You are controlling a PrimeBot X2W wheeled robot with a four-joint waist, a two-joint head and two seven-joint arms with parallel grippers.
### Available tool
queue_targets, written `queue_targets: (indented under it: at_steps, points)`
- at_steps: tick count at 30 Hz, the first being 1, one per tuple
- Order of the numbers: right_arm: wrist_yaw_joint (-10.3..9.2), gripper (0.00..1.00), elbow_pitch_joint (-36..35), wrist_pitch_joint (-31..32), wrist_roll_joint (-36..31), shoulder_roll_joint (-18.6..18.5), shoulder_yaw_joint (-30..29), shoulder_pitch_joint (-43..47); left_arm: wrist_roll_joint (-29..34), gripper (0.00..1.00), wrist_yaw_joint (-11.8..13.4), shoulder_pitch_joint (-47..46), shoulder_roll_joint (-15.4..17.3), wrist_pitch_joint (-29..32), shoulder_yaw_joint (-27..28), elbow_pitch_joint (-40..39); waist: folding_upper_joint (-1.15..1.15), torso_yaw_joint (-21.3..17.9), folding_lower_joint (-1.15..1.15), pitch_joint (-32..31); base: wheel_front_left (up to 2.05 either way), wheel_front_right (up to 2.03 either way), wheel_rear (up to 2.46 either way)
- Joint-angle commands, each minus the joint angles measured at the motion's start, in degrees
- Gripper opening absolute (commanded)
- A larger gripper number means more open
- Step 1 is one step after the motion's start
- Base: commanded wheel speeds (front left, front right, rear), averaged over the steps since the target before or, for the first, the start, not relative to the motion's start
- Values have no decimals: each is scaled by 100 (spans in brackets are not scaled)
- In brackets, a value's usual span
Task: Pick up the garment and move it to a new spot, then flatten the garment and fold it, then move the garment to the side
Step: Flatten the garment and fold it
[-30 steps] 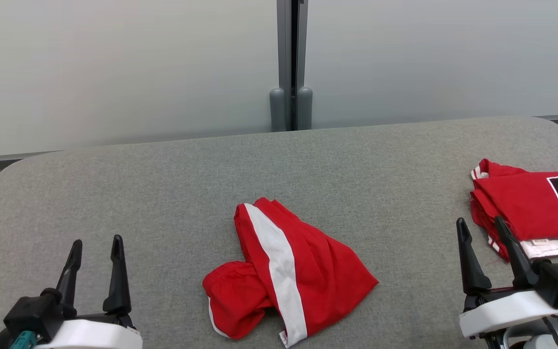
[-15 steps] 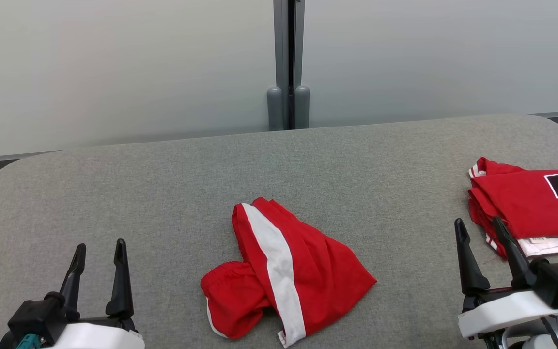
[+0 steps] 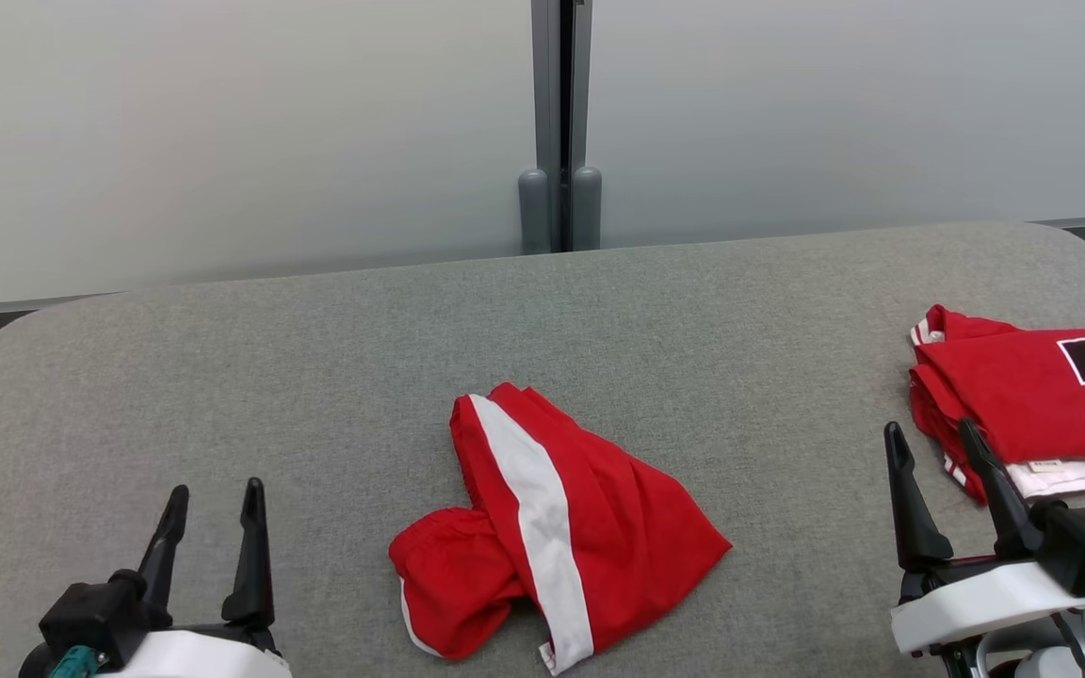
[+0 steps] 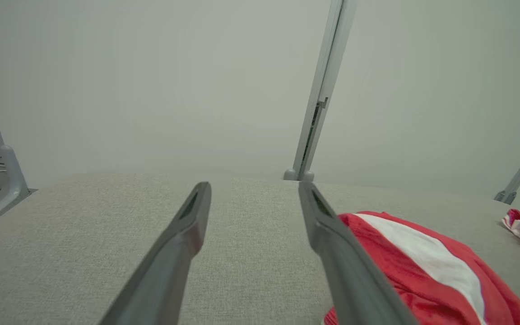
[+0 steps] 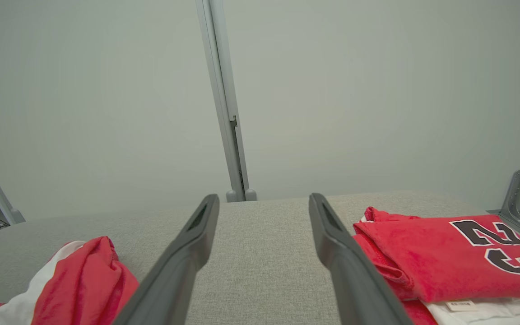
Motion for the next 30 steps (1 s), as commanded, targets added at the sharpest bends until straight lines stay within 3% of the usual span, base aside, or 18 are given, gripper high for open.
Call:
queue_targets:
  at_steps: [1, 15, 25, 30]
  points:
    - [1, 100, 14, -26, -14, -40, 1, -52, -22, 100, -65, -121, 44, 86, -48, 52, 0, -21, 0, 8, 0, 0, 0]
    - [1, 100, -16, -26, -11, -25, 27, -230, -296, 100, -510, -987, 220, 1880, -659, 356, 0, -339, 0, 242, 0, 0, 0]
    - [1, 100, -120, -26, -55, 41, 0, -502, -562, 100, -842, -2234, 542, 3518, -1177, 1068, 0, -815, 0, 848, 0, 0, 0]
    - [1, 100, -143, -26, -87, 89, 34, -644, -654, 100, -890, -2907, 607, 3841, -1244, 1581, 0, -1009, 0, 1167, 0, 0, 0]
